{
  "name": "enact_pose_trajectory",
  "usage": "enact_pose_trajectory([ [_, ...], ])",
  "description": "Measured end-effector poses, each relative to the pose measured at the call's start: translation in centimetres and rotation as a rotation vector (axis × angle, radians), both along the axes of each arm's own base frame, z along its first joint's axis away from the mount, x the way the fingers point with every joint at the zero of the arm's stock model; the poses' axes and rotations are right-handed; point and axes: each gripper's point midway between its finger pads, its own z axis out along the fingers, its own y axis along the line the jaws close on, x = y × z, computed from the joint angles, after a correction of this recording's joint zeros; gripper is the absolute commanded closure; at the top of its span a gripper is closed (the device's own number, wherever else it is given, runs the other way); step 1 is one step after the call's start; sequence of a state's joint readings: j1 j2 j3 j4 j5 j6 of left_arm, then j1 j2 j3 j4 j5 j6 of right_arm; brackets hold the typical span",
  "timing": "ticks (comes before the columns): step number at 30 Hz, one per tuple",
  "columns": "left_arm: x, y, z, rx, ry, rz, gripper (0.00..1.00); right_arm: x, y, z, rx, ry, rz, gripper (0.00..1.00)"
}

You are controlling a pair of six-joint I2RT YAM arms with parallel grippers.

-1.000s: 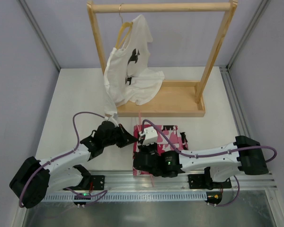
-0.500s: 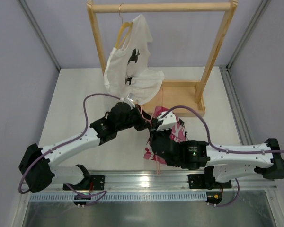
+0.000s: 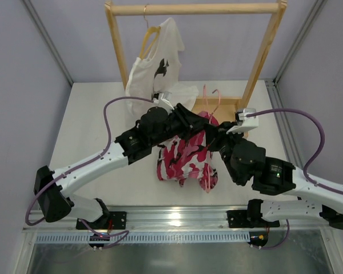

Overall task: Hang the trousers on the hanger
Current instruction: Hang the hanger with trousers onto the clothesline

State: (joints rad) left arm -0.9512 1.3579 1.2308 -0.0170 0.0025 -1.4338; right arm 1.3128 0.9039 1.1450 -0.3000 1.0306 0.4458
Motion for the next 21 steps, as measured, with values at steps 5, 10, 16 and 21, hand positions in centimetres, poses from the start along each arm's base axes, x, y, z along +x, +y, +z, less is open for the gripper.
enact_pose_trajectory([
  [5,0.2,-0.3,-0.3,0.032,-0.022,-0.006,0.55,0.5,-0.6,-0.2,-0.041,-0.007,-0.013,0.96],
  [10,0.2,0.6,1.5,0.086,-0.085,0.011,0.51,0.7,-1.4,0.1,-0.071,-0.021,-0.013,0.96],
  [16,-0.7,3.9,3.5,0.167,-0.182,0.048,0.49,0.7,-2.1,0.5,-0.079,-0.034,-0.005,0.96],
  [21,-2.0,6.2,0.9,0.245,-0.196,0.040,0.49,0.7,-2.4,0.6,-0.081,-0.042,-0.005,0.96],
])
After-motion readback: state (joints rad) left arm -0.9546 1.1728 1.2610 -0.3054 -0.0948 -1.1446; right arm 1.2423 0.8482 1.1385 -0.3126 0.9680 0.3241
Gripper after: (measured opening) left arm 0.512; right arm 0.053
